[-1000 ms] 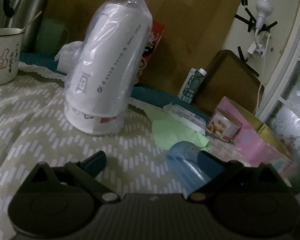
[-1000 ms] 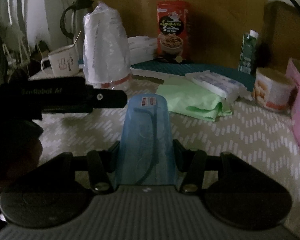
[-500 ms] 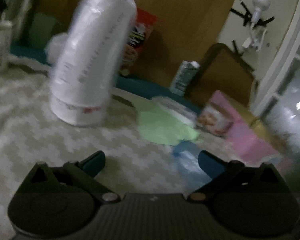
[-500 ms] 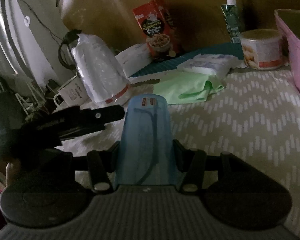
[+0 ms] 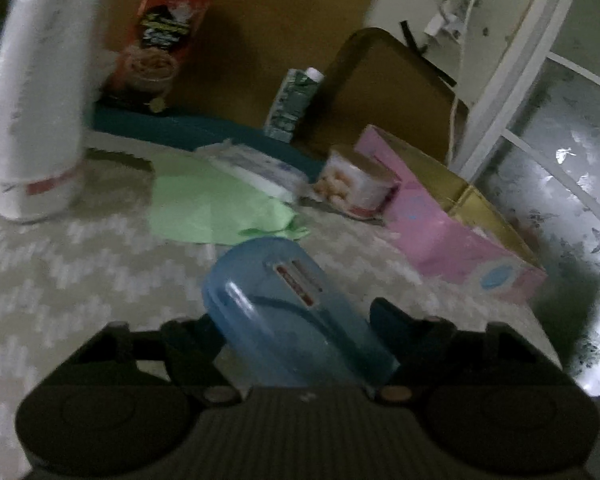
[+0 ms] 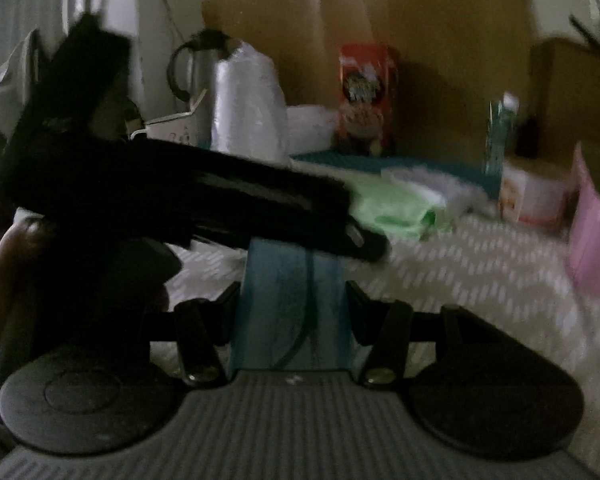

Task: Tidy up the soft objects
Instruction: 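Lift the blue plastic case with the right gripper, then carry the blue case into the pink tin and open the right gripper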

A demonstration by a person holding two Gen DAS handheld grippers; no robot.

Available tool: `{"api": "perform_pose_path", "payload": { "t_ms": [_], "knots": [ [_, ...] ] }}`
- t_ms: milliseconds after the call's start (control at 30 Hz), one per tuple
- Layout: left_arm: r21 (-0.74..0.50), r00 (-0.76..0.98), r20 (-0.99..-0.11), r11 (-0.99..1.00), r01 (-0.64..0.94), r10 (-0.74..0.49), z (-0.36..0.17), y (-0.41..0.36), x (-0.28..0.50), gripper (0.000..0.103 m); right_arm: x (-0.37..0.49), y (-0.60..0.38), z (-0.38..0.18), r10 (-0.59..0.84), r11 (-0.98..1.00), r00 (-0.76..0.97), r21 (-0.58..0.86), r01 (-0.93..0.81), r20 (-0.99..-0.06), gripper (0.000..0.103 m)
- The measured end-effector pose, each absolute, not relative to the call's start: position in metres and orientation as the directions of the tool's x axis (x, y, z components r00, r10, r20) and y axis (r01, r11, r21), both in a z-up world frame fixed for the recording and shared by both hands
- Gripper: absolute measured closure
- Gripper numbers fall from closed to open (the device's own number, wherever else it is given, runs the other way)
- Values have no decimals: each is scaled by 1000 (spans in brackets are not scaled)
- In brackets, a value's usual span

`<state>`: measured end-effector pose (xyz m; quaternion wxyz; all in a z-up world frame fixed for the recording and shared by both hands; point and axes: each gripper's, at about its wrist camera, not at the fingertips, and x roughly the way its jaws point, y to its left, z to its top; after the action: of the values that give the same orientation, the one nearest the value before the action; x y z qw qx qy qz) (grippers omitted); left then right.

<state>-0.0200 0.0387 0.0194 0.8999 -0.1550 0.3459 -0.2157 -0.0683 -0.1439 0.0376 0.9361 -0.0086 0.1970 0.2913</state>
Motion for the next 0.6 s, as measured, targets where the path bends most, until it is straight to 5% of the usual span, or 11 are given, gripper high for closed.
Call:
{"api": "perform_pose_path", "payload": {
  "t_ms": [200,600],
  "knots": [
    [-504,612,-530,799,329,-587,30,13,-7,36,-77,-165,38,497,860,805,60,-507,-323,47],
    [-371,557,-509,752,545,-656,88,-127,40,35,-65,-253,53,340,940,926,43,-338,-164,47]
  ]
}}
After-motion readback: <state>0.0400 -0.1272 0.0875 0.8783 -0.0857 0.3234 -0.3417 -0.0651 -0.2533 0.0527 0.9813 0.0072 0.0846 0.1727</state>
